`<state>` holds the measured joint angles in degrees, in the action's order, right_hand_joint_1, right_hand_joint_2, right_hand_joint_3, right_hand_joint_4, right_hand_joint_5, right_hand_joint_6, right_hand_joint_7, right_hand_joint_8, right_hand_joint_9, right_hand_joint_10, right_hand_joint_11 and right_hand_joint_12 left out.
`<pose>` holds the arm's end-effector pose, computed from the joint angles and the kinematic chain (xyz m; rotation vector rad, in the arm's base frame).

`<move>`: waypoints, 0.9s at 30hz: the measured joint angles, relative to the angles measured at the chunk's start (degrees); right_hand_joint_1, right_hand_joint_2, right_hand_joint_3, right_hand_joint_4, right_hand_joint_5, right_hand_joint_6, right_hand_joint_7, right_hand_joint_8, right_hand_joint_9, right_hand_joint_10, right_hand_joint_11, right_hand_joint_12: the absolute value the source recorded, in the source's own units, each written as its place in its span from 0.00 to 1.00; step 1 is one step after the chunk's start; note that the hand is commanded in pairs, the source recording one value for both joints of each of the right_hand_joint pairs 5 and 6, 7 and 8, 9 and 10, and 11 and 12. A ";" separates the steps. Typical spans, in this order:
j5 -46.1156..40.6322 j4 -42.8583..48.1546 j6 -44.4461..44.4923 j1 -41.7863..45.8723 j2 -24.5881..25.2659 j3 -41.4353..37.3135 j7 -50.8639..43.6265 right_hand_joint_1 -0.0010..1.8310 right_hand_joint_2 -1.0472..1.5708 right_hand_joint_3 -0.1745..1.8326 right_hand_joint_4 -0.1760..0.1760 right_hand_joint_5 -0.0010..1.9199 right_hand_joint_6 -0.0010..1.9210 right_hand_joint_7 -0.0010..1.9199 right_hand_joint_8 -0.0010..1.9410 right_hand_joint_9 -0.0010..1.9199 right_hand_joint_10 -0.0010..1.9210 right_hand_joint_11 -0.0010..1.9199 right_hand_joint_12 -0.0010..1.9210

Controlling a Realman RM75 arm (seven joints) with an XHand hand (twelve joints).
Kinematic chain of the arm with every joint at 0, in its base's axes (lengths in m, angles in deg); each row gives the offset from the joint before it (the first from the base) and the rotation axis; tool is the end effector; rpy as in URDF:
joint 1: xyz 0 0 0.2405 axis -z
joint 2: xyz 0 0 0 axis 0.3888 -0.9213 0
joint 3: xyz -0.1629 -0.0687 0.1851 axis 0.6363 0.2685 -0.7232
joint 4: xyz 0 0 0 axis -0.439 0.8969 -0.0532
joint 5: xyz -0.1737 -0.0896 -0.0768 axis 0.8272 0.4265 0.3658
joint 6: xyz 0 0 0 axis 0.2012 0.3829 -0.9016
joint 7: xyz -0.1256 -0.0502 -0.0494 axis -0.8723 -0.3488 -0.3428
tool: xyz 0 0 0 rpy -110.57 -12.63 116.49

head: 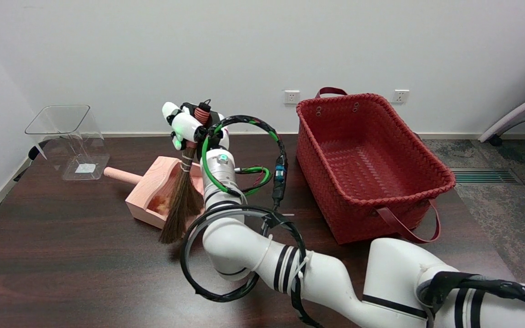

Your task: Sweep the yellow paper ball into the dustpan.

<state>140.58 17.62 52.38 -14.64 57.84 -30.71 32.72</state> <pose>-0.2304 -0.4326 0.0558 0.8179 -1.4237 1.6360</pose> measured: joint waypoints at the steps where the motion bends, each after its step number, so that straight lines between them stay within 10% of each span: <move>1: -0.15 -0.37 -0.23 0.00 -0.28 -0.04 0.34 0.64 0.93 0.34 0.50 1.00 1.00 1.00 0.99 1.00 1.00 1.00 1.00; 27: 7.68 -11.80 3.29 0.95 -8.08 -0.40 -18.05 0.70 0.89 0.39 0.50 1.00 1.00 1.00 0.99 1.00 1.00 1.00 1.00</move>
<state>148.26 5.83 55.67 -13.69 49.76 -31.11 14.66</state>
